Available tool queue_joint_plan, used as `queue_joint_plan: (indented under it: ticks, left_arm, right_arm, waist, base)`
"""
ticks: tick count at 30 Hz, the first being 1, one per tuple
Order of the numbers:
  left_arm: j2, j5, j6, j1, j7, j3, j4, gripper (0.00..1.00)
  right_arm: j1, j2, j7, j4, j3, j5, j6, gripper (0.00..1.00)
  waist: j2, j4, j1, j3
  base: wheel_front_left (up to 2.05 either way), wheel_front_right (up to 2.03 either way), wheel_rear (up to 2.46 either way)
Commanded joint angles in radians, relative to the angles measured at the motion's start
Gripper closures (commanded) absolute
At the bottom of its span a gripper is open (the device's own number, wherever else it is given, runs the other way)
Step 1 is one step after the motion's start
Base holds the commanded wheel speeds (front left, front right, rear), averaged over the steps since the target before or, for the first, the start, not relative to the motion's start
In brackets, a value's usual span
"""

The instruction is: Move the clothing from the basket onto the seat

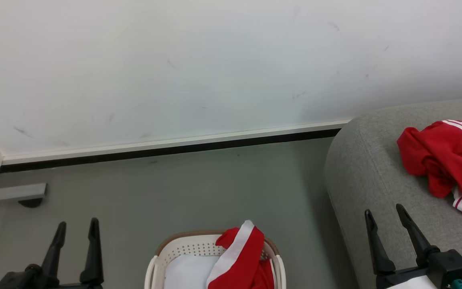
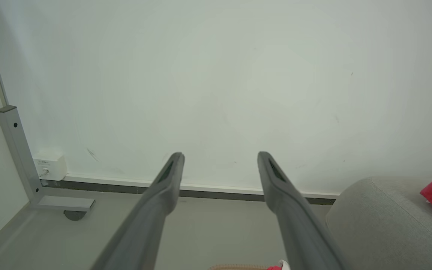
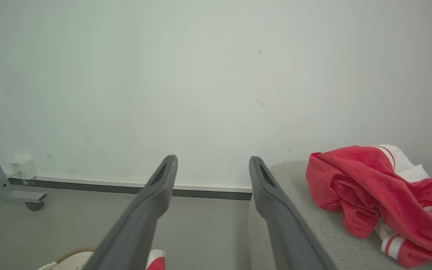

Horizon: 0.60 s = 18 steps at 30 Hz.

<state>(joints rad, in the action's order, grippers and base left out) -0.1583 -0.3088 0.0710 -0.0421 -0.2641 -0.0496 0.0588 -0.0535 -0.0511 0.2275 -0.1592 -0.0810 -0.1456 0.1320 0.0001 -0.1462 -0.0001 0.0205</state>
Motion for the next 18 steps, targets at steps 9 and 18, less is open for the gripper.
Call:
queue_joint_plan:
  ticks: [9, 18]
  left_arm:
    - [0.039, 0.052, 0.042, 0.010, 0.000, -0.035, 0.021, 0.00]
    - [0.047, 0.066, 0.057, 0.020, 0.000, -0.051, 0.031, 0.00]
  right_arm:
    - [-0.023, 0.000, 0.014, -0.021, -0.005, -0.013, -0.003, 0.00]
    - [-0.027, 0.000, 0.020, -0.024, -0.005, -0.019, -0.003, 0.00]
  waist:
    - [-0.0001, 0.002, 0.0001, 0.004]
    - [-0.0001, -0.004, 0.0001, 0.010]
  base:
    - [0.00, 0.00, 0.00]
    - [0.00, 0.00, 0.00]
